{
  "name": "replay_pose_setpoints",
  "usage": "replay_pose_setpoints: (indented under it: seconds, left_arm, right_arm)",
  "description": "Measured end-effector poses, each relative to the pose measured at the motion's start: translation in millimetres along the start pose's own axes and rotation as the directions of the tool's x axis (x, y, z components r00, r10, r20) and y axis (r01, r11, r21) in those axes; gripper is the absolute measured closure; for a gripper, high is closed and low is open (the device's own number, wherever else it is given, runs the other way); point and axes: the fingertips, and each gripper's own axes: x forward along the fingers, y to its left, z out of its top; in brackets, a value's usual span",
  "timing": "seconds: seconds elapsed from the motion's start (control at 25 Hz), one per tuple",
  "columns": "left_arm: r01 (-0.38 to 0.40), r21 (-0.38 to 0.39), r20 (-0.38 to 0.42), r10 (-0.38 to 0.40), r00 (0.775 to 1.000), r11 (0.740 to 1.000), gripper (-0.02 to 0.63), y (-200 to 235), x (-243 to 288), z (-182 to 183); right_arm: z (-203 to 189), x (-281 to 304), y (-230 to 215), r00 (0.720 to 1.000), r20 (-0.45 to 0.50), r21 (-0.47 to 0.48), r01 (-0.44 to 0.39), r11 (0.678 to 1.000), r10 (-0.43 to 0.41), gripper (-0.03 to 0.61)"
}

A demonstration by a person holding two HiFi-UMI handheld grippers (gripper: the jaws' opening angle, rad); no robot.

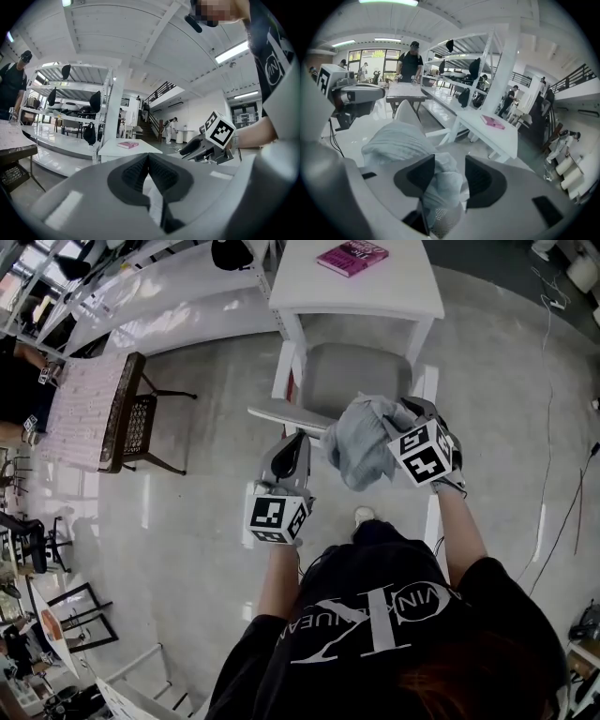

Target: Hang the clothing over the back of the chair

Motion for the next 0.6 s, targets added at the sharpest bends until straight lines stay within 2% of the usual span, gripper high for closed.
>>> replay_pose_setpoints:
  seconds: [0.24, 0.4, 0.6]
  left_arm:
    - [0.041, -0.007, -0.007, -0.041, 0.999, 0.999, 0.601, -5, -7, -6]
    - [0.063, -0.009, 0.001, -0.063, 0.998, 0.998, 0.601, -7, -12, -2]
    - [0.082, -0.005, 0.008, -0.082, 0.997, 0.997, 0.603, -7, -20, -3]
  right_arm:
    - [6, -18, 7, 0.998, 0.053, 0.051, 0.041, 0.998, -0.044, 0.448]
    - [9, -37, 9, 0.990, 0.124, 0.172, 0.040, 0.984, -0.062, 0.510]
    - [6, -55, 16, 0.981, 0.175, 0.258, 0.032, 0.966, -0.079, 0.528]
